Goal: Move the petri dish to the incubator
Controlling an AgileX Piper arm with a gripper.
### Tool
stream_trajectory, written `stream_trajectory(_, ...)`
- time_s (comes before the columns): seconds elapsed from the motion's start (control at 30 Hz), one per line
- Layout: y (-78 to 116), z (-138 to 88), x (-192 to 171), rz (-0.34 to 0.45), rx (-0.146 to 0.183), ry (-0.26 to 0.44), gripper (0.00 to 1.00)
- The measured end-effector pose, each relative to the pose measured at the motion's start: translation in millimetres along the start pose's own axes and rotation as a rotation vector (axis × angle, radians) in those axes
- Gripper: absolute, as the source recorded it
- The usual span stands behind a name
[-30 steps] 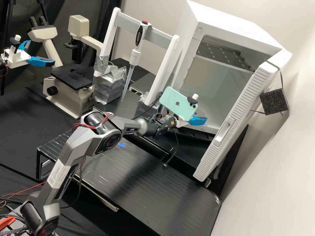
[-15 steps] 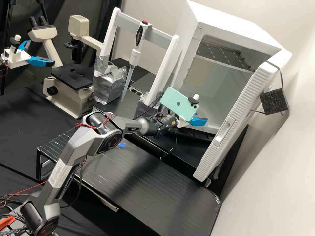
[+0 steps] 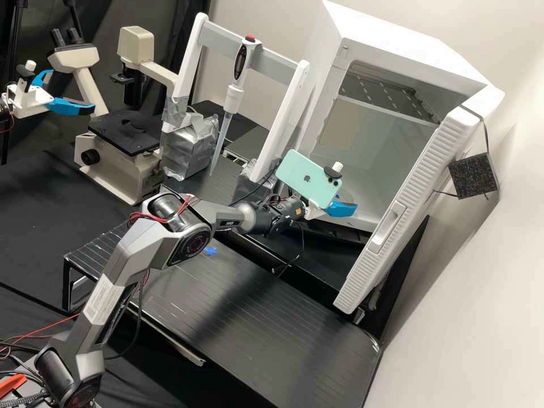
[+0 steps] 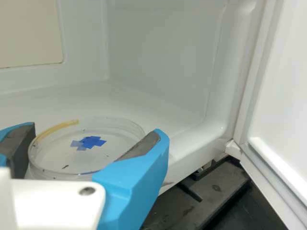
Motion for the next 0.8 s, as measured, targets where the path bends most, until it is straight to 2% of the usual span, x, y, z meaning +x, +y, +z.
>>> stream_trajectory(0.2,-0.2,-0.2,0.0,-0.002,-0.005,0.002,1.00)
stream_trajectory(0.3,-2.2,0.9,-0.5,-0.011,-0.021,0.004,1.00)
stream_trajectory(0.47,-8.9,3.9,-10.0,-0.021,-0.008,0.034,1.00)
stream_trajectory(0.63,-2.4,9.2,-36.7,-0.026,0.027,0.056,1.00)
stream_trajectory(0.8,11.1,18.9,-67.2,0.014,0.112,0.074,1.00)
